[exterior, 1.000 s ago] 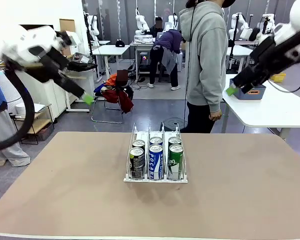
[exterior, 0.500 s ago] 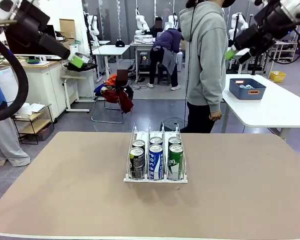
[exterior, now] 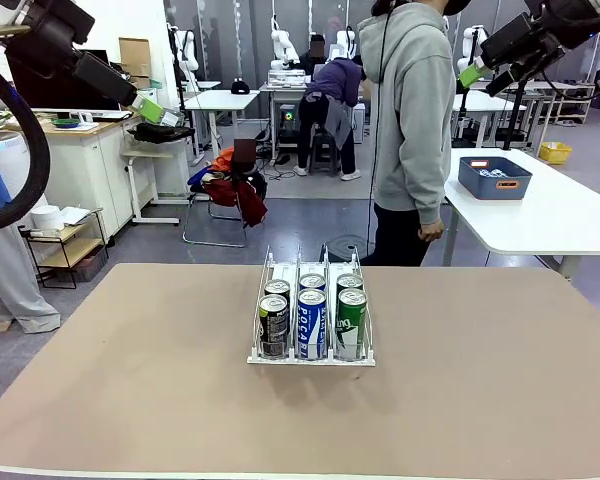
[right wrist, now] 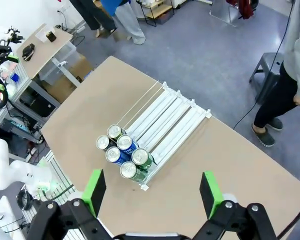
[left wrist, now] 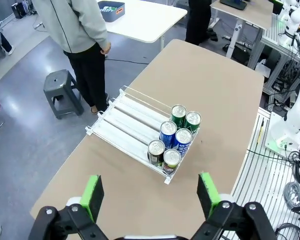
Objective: Fill the beverage cans into the dispenser.
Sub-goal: Pick up the Pepsi coke handed by the human.
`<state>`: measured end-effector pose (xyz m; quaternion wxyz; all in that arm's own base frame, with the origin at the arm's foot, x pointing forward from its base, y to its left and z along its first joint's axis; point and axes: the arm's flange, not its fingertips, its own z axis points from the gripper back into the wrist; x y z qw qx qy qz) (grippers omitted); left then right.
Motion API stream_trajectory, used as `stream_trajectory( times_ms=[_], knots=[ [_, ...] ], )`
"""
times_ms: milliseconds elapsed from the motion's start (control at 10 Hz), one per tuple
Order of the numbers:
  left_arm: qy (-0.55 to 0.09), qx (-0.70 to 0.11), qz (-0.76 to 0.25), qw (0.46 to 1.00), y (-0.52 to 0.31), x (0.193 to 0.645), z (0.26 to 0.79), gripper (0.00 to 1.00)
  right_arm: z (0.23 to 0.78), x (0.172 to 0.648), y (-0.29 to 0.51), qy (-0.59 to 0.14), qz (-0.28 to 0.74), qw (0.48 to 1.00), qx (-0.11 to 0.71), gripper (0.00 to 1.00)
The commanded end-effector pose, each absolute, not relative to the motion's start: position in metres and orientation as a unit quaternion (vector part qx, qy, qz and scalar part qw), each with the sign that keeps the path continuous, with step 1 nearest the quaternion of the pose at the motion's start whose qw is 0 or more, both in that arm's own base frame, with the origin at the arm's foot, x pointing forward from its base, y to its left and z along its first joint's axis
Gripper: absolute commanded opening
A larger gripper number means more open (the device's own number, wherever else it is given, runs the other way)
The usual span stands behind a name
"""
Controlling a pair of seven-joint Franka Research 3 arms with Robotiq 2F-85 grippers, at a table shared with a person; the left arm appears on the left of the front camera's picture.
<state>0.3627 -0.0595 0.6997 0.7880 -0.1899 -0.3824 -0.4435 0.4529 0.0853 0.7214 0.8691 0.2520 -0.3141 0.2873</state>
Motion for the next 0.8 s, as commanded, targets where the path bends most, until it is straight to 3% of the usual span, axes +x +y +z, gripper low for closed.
stream_trajectory(
  times_ms=[0, 400, 700],
  knots=[
    [-0.381, -0.204, -0.450, 0.781, -0.057, 0.363, 0.697, 1.00, 0.724, 0.451, 0.084, -0.319, 0.288, 0.868, 0.250, 1.00],
    [-0.381, -0.204, -0.450, 0.781, -0.057, 0.363, 0.697, 1.00, 0.766, 0.424, 0.043, -0.338, 0.425, 0.812, 0.215, 1.00],
    [-0.381, -0.204, -0.450, 0.781, -0.057, 0.363, 0.697, 1.00, 0.771, 0.421, 0.053, -0.338, 0.396, 0.823, 0.228, 1.00]
  ],
)
